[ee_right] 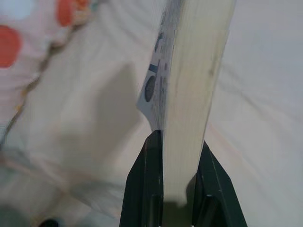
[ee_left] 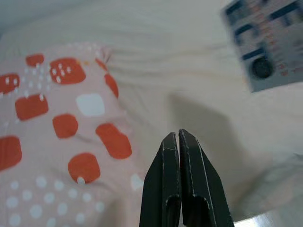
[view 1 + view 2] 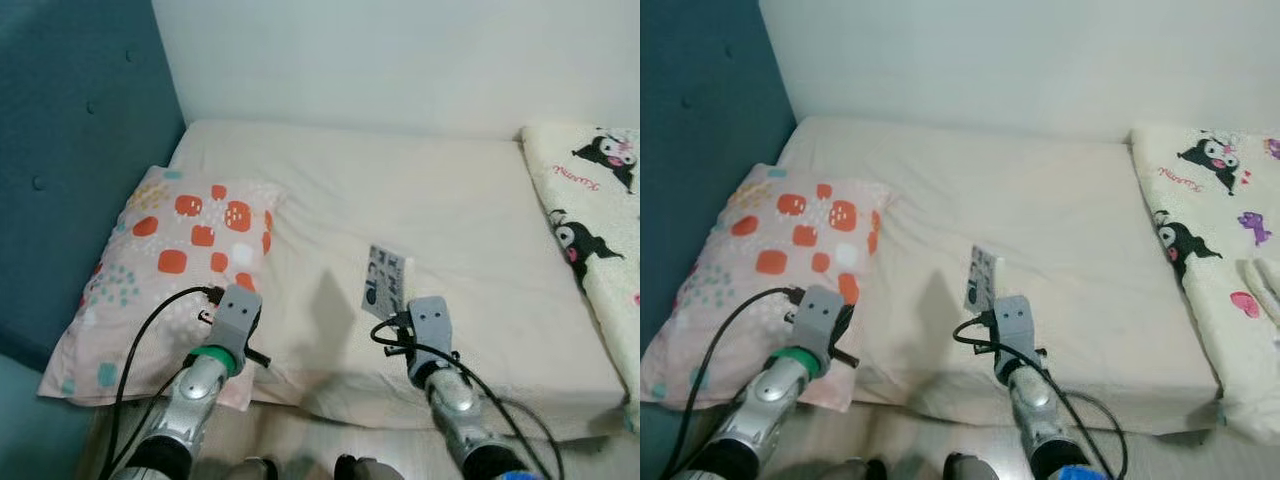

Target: Clean up the room

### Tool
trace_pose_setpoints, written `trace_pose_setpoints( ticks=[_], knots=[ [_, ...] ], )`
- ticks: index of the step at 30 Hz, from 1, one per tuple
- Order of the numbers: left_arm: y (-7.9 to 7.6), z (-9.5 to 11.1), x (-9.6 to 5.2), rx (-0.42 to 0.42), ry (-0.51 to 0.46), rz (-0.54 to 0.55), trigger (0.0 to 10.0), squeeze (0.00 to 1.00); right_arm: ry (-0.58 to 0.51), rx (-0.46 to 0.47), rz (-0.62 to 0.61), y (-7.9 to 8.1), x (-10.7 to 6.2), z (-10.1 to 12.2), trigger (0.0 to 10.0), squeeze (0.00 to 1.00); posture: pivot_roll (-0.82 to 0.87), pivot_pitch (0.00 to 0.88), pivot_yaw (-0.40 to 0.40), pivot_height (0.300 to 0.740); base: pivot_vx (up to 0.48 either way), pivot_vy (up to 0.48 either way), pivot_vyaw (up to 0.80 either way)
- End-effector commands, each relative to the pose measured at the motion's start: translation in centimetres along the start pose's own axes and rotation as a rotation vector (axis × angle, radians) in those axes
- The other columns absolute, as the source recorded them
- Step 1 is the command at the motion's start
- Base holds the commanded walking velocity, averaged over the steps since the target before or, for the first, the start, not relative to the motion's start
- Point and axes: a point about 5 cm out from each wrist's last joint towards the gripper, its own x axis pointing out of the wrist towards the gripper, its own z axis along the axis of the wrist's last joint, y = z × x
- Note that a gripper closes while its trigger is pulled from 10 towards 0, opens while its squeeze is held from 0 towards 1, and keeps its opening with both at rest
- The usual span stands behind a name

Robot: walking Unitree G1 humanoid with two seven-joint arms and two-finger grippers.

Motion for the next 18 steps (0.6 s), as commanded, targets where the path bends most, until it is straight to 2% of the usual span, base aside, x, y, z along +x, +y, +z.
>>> trace_pose_setpoints(
  ticks=[1, 2, 3, 5, 6, 7, 8, 10, 11, 13, 15, 16, 17, 18],
  knots=[
    [0.1, 0.0, -0.4, -0.027, -0.015, -0.027, 10.0, 0.0, -0.037, -0.043, 0.132, 0.8, 0.3, 1.2, 10.0, 0.0, 0.0, 0.082, 0.023, 0.74, 0.0, 0.0, 0.0],
    [0.1, 0.0, -0.4, -0.027, -0.015, -0.027, 10.0, 0.0, -0.037, -0.043, 0.132, 0.8, 0.3, 1.2, 10.0, 0.0, 0.0, 0.082, 0.023, 0.74, 0.0, 0.0, 0.0],
    [1.5, 1.2, -0.7, 0.027, -0.09, -0.058, 10.0, 0.0, -0.068, -0.176, 0.404, 1.4, -0.5, 2.1, 10.0, 0.0, 0.0, 0.082, 0.019, 0.74, 0.0, 0.0, 0.0],
    [2.2, 2.0, -0.9, 0.097, -0.133, -0.093, 10.0, 0.0, -0.053, -0.258, 0.592, 1.8, -1.5, 2.2, 10.0, 0.0, 0.0, 0.08, 0.014, 0.74, 0.0, 0.0, 0.0],
    [2.2, 2.0, -0.9, 0.097, -0.133, -0.093, 10.0, 0.0, -0.053, -0.258, 0.592, 1.8, -1.5, 2.2, 10.0, 0.0, 0.0, 0.08, 0.014, 0.74, 0.0, 0.0, 0.0],
    [2.7, 2.7, -1.0, 0.169, -0.169, -0.106, 10.0, 0.0, -0.021, -0.337, 0.719, 1.8, -2.4, 2.1, 10.0, 0.0, 0.0, 0.081, 0.013, 0.74, 0.0, 0.0, 0.0],
    [2.7, 2.7, -1.0, 0.169, -0.169, -0.106, 10.0, 0.0, -0.021, -0.337, 0.719, 1.8, -2.4, 2.1, 10.0, 0.0, 0.0, 0.081, 0.013, 0.74, 0.0, 0.0, 0.0],
    [3.6, 3.6, -1.1, 0.292, -0.198, -0.126, 10.0, 0.0, 0.039, -0.449, 0.839, 1.6, -3.4, 1.7, 10.0, 0.0, 0.0, 0.08, 0.012, 0.74, 0.0, 0.0, 0.0],
    [3.6, 3.6, -1.1, 0.292, -0.198, -0.126, 10.0, 0.0, 0.039, -0.449, 0.839, 1.6, -3.4, 1.7, 10.0, 0.0, 0.0, 0.08, 0.012, 0.74, 0.0, 0.0, 0.0],
    [4.6, 4.5, -1.2, 0.368, -0.221, -0.123, 10.0, 0.0, 0.077, -0.518, 0.905, 1.2, -4.0, 1.4, 10.0, 0.0, 0.0, 0.081, 0.011, 0.74, 0.0, 0.0, 0.0],
    [5.1, 5.0, -1.2, 0.382, -0.237, -0.13, 10.0, 0.0, 0.09, -0.548, 0.921, 0.8, -4.2, 1.4, 10.0, 0.0, 0.0, 0.078, 0.01, 0.74, 0.0, 0.0, 0.0],
    [5.3, 5.4, -1.4, 0.373, -0.25, -0.168, 10.0, 1.0, 0.091, -0.57, 0.915, 0.3, -4.2, 1.6, 10.0, 0.0, 0.0, 0.077, 0.008, 0.74, 0.0, 0.0, 0.0],
    [5.3, 5.4, -1.4, 0.373, -0.25, -0.168, 10.0, 1.0, 0.091, -0.57, 0.915, 0.3, -4.2, 1.6, 10.0, 0.0, 0.0, 0.077, 0.008, 0.74, 0.0, 0.0, 0.0],
    [5.2, 5.6, -1.8, 0.363, -0.262, -0.245, 10.0, 1.0, 0.078, -0.583, 0.89, -0.4, -4.2, 2.0, 10.0, 0.0, 0.0, 0.074, 0.01, 0.74, 0.0, 0.0, 0.0]
  ],
)
